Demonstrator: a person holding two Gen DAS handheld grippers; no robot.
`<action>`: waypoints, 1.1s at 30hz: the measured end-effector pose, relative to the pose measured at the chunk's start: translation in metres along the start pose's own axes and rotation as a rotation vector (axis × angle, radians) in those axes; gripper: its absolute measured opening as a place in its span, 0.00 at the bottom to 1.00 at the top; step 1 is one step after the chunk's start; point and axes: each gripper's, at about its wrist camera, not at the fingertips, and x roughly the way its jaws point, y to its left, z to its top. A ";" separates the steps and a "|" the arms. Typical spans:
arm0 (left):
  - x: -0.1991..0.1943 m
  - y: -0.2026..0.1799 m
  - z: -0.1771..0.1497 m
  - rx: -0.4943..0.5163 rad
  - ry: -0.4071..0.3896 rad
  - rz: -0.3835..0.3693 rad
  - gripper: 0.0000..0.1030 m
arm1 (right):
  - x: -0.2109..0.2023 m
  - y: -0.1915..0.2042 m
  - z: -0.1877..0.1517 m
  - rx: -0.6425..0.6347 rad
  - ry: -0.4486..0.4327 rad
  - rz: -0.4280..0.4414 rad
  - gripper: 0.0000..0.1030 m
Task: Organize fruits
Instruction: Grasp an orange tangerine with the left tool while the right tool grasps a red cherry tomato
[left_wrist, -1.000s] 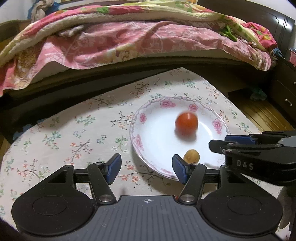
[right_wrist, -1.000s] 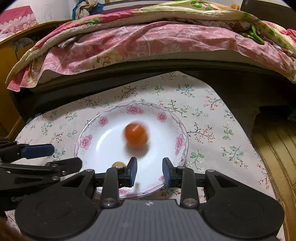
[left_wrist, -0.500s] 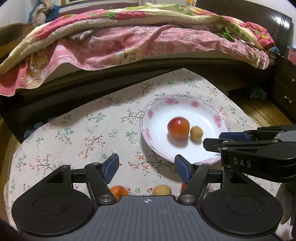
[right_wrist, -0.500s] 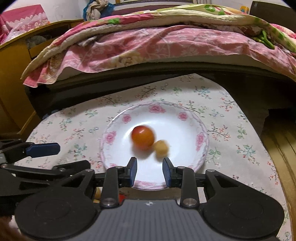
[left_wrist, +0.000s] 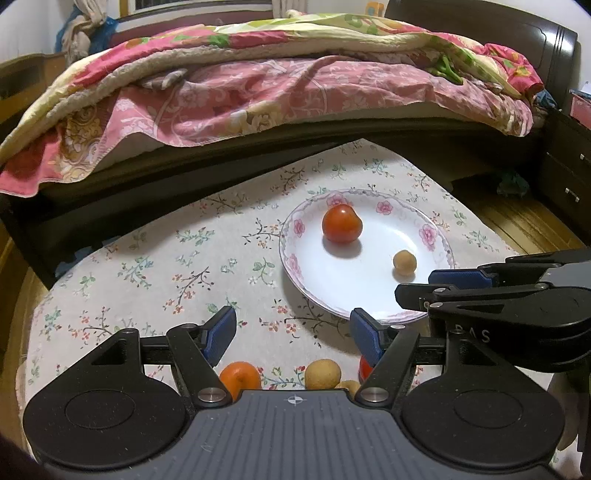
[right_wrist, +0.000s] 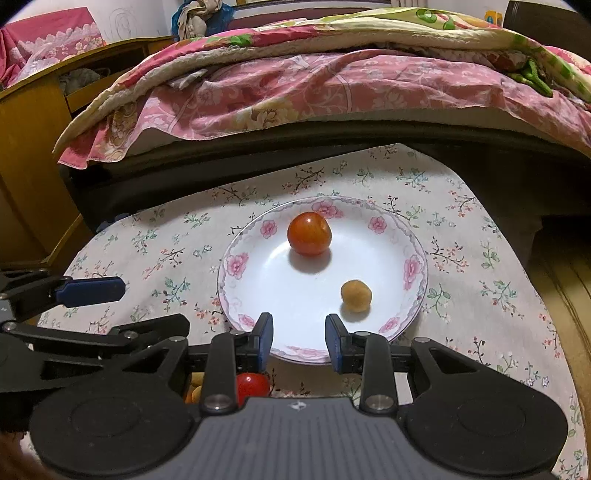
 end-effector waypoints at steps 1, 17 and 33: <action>-0.001 0.000 0.000 0.000 0.000 0.001 0.72 | 0.000 0.000 0.000 -0.002 0.001 0.001 0.33; -0.005 0.004 -0.008 0.006 0.014 0.004 0.72 | -0.001 0.009 -0.008 -0.015 0.024 0.018 0.33; -0.021 0.011 -0.045 0.036 0.071 -0.023 0.74 | -0.008 0.020 -0.039 -0.051 0.083 0.060 0.33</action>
